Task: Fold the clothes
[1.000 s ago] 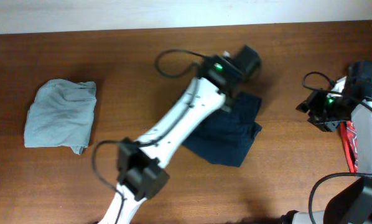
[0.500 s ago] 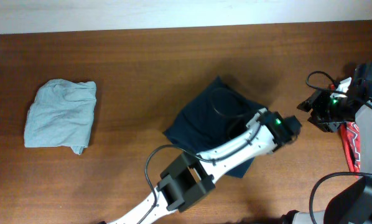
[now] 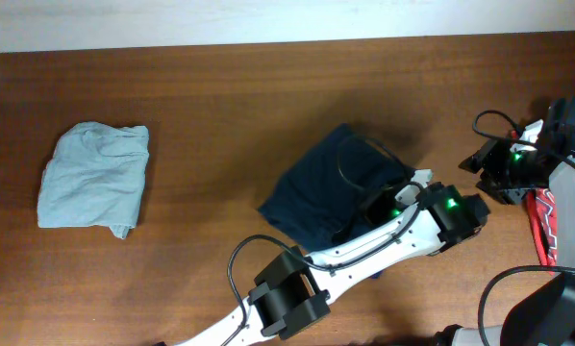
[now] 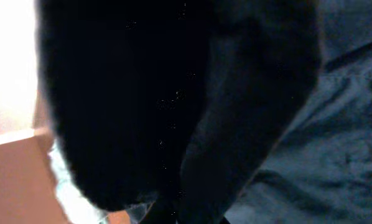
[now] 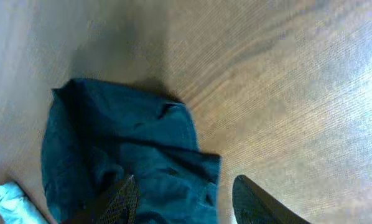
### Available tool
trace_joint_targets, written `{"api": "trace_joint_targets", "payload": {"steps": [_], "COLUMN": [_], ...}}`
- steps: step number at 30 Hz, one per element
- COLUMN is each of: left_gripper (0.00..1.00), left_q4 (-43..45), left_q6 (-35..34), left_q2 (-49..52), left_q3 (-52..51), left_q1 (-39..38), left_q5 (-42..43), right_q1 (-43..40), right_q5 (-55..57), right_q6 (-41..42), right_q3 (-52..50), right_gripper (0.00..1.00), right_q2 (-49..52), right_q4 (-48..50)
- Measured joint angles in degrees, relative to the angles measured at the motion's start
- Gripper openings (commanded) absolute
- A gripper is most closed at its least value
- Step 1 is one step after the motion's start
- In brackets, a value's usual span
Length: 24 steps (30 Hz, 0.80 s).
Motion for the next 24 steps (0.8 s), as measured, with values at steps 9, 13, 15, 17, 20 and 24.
{"api": "trace_joint_targets", "payload": {"steps": [9,13,15,17,20,24], "left_gripper": [0.49,0.70,0.69,0.70,0.75,0.87], "left_q4": [10.3,12.0,11.5,10.0,5.9,0.7], "left_q6": [6.2,8.4,9.4,9.9,10.0,8.2], "left_q2": [-1.0,-1.1,-1.1,-1.1,-1.1,-1.1], "left_q3": [-0.7,-4.8,-5.2,-5.2,-4.8,-1.7], "left_q1": [-1.3,-1.4,-1.4,-1.4,-1.4,-0.4], "left_q5": [15.2,18.4,18.4,16.9,13.2,7.0], "right_q1": [-1.2,-1.5,-1.5,-1.5,-1.5,-1.5], "right_q5": [0.0,0.0,0.0,0.0,0.0,0.0], "right_q6": [0.0,0.0,0.0,0.0,-0.3,-0.5], "right_q3": [0.0,0.0,0.0,0.0,0.0,0.0], "right_gripper": [0.54,0.54,0.54,0.54,0.55,0.61], "right_q2": [0.0,0.0,0.0,0.0,0.0,0.0], "right_q4": [1.3,1.3,1.3,1.3,1.2,1.3]}}
